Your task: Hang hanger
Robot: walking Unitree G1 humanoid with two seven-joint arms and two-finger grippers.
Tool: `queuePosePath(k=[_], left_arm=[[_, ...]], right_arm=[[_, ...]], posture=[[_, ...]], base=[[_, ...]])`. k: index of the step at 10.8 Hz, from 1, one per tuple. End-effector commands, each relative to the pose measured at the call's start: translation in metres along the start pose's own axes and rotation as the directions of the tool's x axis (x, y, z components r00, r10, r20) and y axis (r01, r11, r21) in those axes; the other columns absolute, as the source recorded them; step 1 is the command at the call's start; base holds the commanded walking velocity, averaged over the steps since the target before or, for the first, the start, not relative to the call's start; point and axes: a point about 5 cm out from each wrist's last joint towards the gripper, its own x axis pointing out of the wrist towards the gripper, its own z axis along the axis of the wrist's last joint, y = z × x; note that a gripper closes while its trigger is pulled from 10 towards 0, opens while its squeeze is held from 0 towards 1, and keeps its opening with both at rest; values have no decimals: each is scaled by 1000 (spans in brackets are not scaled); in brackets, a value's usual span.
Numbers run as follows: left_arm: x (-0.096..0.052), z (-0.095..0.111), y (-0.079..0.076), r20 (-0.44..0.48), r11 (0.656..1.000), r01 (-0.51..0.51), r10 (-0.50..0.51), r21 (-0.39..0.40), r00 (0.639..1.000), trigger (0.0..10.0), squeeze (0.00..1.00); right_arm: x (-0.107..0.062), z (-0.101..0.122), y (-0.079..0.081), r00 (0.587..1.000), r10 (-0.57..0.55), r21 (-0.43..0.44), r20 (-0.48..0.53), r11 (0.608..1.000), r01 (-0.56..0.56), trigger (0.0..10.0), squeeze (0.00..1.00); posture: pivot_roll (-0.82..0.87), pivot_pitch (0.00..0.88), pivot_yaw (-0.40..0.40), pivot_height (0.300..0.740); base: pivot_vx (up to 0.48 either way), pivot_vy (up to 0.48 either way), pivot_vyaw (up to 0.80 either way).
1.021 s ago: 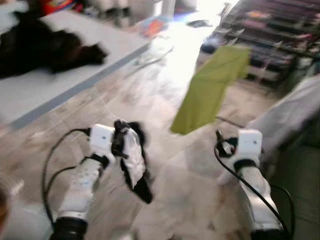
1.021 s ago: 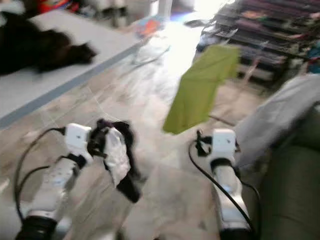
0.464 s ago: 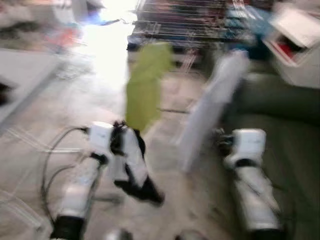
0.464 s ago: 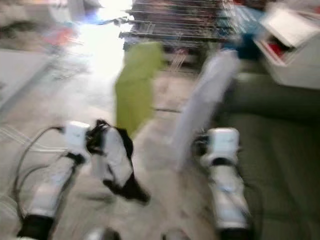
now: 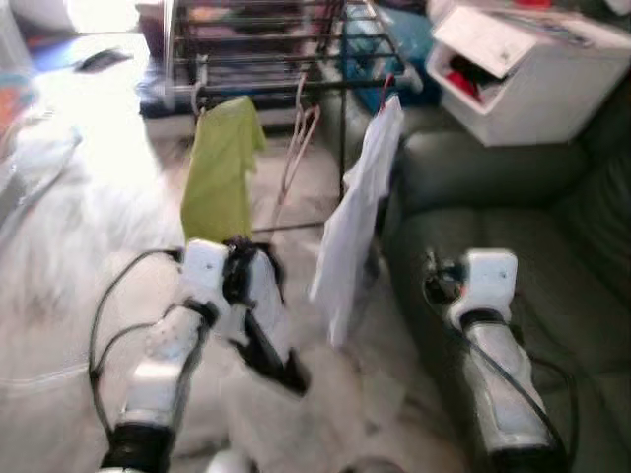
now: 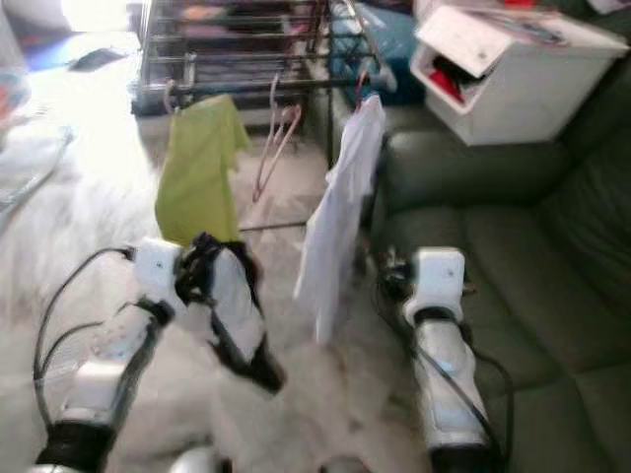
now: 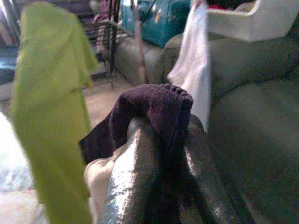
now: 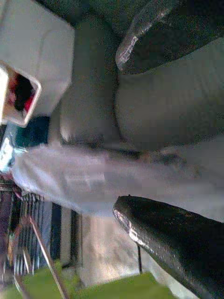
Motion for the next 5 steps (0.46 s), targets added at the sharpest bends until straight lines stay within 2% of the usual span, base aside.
queuePosePath(k=[1, 4, 5], left_arm=[[4, 8, -5, 30, 1000, 20, -20, 1, 999, 10000, 0], [5, 7, -8, 22, 1000, 29, -29, 0, 999, 10000, 0], [5, 6, -8, 20, 1000, 29, -29, 0, 999, 10000, 0]], right_arm=[[0, 1, -6, 1000, -18, -10, 2, 1000, 18, 10000, 0], [1, 1, -6, 1000, -14, -10, 3, 1000, 14, 10000, 0], [1, 1, -5, 1000, -14, -10, 3, 1000, 14, 10000, 0]], posture=[[-48, 65, -31, 740], [-47, 66, -33, 740], [-47, 66, -33, 740]], base=[[311, 364, -650], [271, 396, 0], [0, 416, 0]])
